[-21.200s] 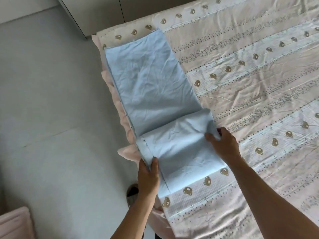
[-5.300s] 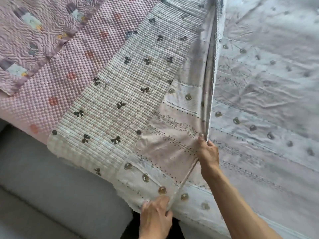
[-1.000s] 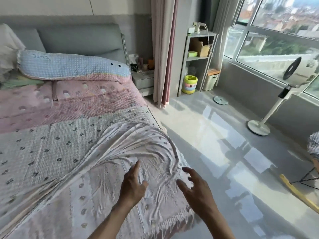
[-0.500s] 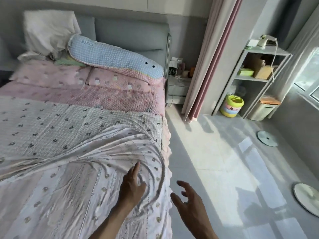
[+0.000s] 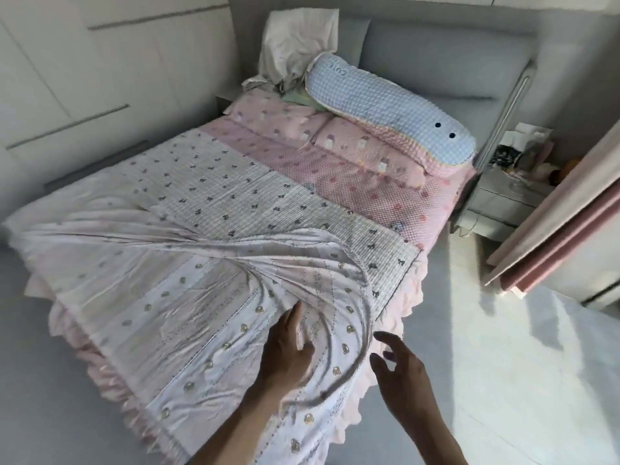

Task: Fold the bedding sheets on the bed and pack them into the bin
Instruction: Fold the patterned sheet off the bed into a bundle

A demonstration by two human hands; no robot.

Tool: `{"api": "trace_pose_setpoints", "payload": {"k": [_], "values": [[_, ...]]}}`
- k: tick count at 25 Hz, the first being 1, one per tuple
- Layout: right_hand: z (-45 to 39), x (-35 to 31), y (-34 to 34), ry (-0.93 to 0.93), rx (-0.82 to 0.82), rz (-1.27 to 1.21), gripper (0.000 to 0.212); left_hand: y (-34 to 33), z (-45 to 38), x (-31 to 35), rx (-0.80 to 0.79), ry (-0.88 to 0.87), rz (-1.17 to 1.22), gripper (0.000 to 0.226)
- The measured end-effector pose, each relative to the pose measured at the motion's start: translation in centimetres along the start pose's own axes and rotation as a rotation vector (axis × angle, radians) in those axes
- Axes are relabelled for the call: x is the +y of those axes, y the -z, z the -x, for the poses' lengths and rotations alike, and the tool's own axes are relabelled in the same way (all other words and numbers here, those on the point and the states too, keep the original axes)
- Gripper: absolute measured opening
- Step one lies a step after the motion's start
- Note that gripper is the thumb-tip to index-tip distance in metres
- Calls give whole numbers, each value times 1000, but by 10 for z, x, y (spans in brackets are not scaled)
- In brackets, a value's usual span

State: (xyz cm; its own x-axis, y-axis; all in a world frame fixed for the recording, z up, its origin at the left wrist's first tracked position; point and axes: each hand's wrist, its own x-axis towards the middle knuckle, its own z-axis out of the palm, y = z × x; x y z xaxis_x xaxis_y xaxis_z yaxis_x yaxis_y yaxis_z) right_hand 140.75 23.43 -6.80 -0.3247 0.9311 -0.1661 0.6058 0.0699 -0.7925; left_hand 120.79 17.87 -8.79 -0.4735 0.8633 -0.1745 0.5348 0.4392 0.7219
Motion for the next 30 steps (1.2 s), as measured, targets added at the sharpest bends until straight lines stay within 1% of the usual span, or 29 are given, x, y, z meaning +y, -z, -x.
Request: {"api": "trace_pose_setpoints", "payload": {"k": [3,5,7,8,9,11,13,15,17,18,19,20,22,23,25,27,28,29,30], "values": [[-53,-1,1,41,-67,-37,37,-9,-37,2,119,65,46,79],[-98,2,7,29,-53,-52,50,-25,-70,9,137,80,103,79],[-147,9,17,7,-21,-55,67,-46,-109,20,140,95,126,80],[-174,16,21,3,-12,-49,73,-56,-130,25,133,101,138,80],[-195,21,24,-4,-14,-30,73,-63,-145,30,120,104,138,80],[-239,26,21,-5,-80,26,63,-78,-174,36,123,137,156,80],[-292,31,4,42,-162,52,45,-92,-209,31,151,174,151,78],[-356,45,-29,118,-186,60,41,-115,-261,13,193,198,118,75],[-414,70,-69,207,-250,89,32,-150,-311,-9,230,251,88,71],[-435,83,-87,246,-266,129,32,-166,-332,-21,237,276,65,69],[-456,102,-103,290,-257,201,36,-187,-351,-33,236,310,51,66],[-475,121,-117,364,-259,290,43,-212,-368,-43,216,345,58,63],[-514,150,-149,571,-305,447,53,-250,-397,-59,220,368,87,57],[-534,158,-169,642,-356,501,56,-266,-409,-69,227,365,89,55],[-572,172,-209,722,-511,631,61,-286,-423,-84,236,371,72,57],[-609,191,-231,768,-616,782,57,-291,-426,-99,242,382,44,60],[-626,204,-235,761,-605,839,54,-292,-426,-107,236,381,26,61],[-641,217,-234,731,-540,869,51,-292,-427,-113,233,376,9,64],[-652,227,-228,692,-439,877,49,-291,-426,-119,219,372,-7,66]]}}
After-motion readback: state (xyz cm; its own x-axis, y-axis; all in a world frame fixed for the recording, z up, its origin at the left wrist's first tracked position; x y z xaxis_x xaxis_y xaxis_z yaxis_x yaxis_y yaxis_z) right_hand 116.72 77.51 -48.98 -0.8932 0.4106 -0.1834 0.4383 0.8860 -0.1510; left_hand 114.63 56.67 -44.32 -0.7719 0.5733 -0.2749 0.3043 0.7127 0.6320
